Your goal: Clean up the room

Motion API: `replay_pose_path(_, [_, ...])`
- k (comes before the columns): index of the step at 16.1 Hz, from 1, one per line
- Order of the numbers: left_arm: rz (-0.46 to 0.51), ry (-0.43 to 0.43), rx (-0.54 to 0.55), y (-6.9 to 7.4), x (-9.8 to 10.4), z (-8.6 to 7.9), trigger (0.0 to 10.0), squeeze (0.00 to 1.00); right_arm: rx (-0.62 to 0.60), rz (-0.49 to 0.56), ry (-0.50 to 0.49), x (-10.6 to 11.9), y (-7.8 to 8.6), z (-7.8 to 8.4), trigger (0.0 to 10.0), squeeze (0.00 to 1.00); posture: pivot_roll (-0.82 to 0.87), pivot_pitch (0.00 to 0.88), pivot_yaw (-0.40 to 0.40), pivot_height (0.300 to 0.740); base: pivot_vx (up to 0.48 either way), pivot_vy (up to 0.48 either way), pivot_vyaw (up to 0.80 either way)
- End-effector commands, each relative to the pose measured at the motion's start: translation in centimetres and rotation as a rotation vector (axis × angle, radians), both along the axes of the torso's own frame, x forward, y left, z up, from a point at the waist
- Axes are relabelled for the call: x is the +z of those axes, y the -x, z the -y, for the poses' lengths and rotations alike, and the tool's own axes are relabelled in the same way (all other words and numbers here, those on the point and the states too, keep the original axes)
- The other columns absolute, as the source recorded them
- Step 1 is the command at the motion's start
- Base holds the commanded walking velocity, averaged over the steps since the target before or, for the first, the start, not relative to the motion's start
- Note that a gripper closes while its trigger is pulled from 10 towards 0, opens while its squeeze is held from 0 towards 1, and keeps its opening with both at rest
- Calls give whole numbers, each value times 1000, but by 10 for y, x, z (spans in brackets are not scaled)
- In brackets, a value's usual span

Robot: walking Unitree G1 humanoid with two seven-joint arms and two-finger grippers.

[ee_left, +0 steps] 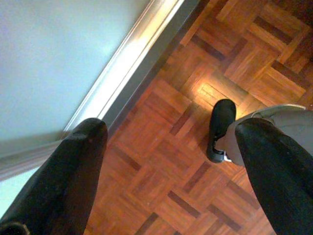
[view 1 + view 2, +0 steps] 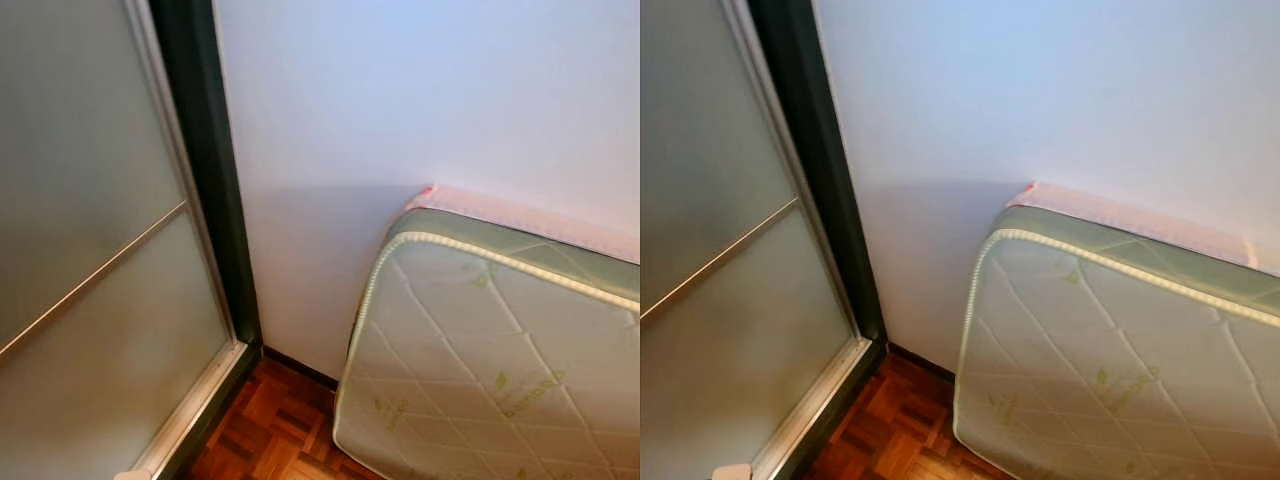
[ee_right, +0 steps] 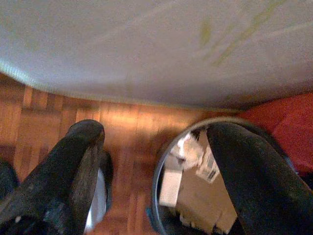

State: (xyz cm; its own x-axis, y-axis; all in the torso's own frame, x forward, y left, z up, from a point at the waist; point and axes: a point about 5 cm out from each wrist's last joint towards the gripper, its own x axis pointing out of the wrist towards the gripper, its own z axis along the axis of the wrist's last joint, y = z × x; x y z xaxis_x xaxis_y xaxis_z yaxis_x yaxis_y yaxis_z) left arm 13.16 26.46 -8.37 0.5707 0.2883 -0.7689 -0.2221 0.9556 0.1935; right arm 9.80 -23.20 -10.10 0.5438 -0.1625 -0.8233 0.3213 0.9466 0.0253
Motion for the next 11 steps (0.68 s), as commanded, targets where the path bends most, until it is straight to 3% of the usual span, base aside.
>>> replay_pose_path(1, [-31,12,-10,2,-2,1,10000,0,32,-20,-5,-1,-3,-2,10000,0,246,63,-48,740,0,0,0])
replay_pose_path(3, [-36,18,-34,-5,-2,6,10000,0,76,-70,3,-2,-8,-3,10000,0,238,49,-43,740,0,0,0])
replay_pose_path(4, [-26,21,-41,-11,-1,10,10000,0,47,-65,8,0,-14,-1,10000,0,239,41,-49,740,0,0,0])
replay_pose_path(6, [0,30,-56,-24,1,20,10000,0,103,-61,-10,2,-23,-5,10000,0,236,29,-49,740,0,0,0])
replay_pose_path(11, [6,48,-80,-28,1,29,10000,0,29,-90,-29,-3,-15,-12,10000,0,246,11,-54,740,0,0,0])
